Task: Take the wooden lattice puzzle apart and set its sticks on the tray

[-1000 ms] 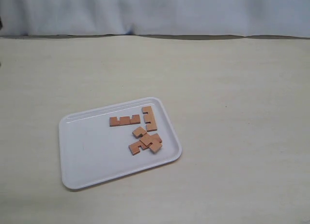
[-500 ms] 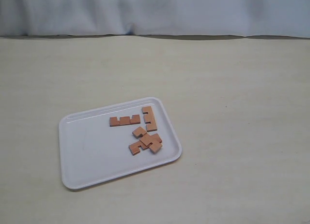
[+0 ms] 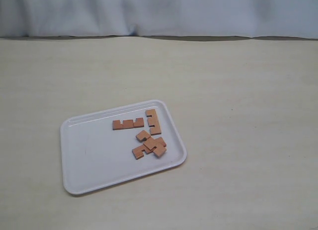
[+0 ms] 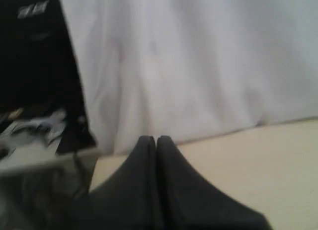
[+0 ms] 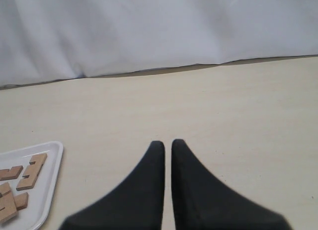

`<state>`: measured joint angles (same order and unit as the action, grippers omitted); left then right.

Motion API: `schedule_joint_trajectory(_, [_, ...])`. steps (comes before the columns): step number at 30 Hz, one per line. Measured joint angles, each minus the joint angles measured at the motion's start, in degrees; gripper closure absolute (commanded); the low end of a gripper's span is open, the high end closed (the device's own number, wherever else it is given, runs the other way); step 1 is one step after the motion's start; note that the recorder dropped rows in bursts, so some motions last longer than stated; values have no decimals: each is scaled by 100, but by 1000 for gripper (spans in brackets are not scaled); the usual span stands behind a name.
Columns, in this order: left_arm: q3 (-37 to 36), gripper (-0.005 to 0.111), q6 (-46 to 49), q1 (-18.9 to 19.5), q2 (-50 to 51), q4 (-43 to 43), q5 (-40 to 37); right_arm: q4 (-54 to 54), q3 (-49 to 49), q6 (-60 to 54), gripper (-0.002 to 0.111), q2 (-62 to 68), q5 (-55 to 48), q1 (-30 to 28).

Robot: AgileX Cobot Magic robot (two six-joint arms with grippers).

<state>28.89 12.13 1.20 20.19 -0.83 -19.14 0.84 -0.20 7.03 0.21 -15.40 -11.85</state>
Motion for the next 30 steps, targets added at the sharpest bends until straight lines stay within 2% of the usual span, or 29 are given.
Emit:
schedule_joint_trajectory(3, [-205,107,0,795,-74,83,-500,0,0,0,104,0,0,0])
schedule_joint_trajectory(5, [-435,107,0,1118,-73,83,-541,0,0,0,104,0,0,0])
schedule_joint_trajectory(7, [-714,107,0,1273,-73,191,-376,0,0,0,104,0,0,0])
schedule_joint_trajectory(15, [-2060,107,0,1336,-73,741,1440,0,0,0,104,0,0,0])
schedule_joint_trajectory(24, [-2790,107,0,1336,-73,775,2191,0,0,0,104,0,0,0])
schedule_joint_trajectory(30, [-2875,107,0,1336,-146,775,2534,0,0,0,104,0,0,0])
